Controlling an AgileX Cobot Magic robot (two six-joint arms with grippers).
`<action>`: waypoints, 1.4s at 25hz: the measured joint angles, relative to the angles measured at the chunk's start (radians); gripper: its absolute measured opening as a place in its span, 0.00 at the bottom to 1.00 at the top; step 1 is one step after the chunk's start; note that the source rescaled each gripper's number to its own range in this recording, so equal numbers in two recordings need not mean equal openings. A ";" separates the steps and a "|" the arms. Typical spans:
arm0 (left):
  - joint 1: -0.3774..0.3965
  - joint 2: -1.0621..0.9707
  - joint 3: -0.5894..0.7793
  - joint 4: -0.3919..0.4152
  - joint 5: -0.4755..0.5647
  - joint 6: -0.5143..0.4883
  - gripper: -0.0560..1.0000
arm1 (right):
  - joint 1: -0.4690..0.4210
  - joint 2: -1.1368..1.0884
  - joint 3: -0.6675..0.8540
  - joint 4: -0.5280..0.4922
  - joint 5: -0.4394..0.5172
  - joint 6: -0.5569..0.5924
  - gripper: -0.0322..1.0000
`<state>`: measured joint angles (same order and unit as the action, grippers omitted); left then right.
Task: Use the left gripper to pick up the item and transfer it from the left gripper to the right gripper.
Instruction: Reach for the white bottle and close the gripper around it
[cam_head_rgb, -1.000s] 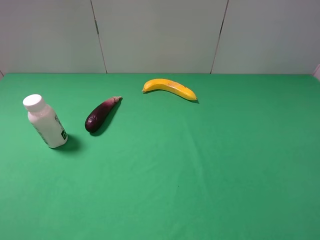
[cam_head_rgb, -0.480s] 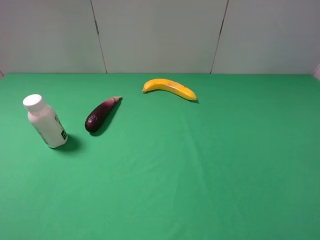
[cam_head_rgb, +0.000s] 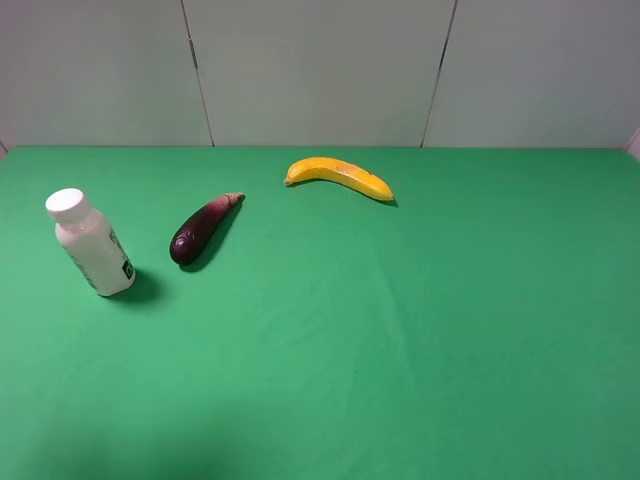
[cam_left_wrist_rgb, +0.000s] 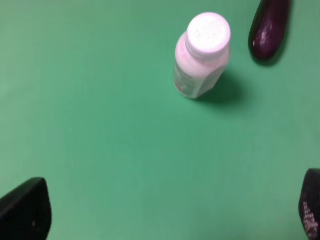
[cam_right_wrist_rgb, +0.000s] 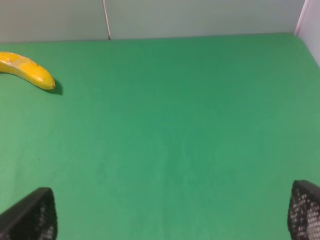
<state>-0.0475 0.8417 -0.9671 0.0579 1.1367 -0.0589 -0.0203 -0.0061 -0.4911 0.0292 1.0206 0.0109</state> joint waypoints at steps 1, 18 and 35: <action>0.000 0.038 -0.012 0.000 0.000 -0.004 1.00 | 0.000 0.000 0.000 0.000 0.000 0.000 1.00; 0.000 0.430 -0.068 -0.045 -0.079 -0.097 1.00 | 0.000 0.000 0.000 0.000 0.000 0.000 1.00; -0.091 0.670 -0.070 -0.013 -0.220 -0.189 1.00 | 0.000 0.000 0.000 0.000 0.000 0.000 1.00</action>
<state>-0.1389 1.5115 -1.0371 0.0451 0.9163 -0.2481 -0.0203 -0.0061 -0.4911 0.0292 1.0206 0.0109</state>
